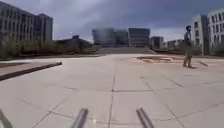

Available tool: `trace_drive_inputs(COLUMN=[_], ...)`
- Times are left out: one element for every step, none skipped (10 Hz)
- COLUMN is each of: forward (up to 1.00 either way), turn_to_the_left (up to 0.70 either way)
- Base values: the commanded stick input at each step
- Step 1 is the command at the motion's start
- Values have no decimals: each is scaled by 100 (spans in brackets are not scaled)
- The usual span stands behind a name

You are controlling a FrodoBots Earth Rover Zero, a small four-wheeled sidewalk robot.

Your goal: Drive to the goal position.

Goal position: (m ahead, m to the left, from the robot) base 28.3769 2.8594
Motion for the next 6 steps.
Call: trace_drive_inputs(forward=[100, 100, 100, 100, 100, 100], turn_to_the_left=[0, 0, 0, 0, 0, 0])
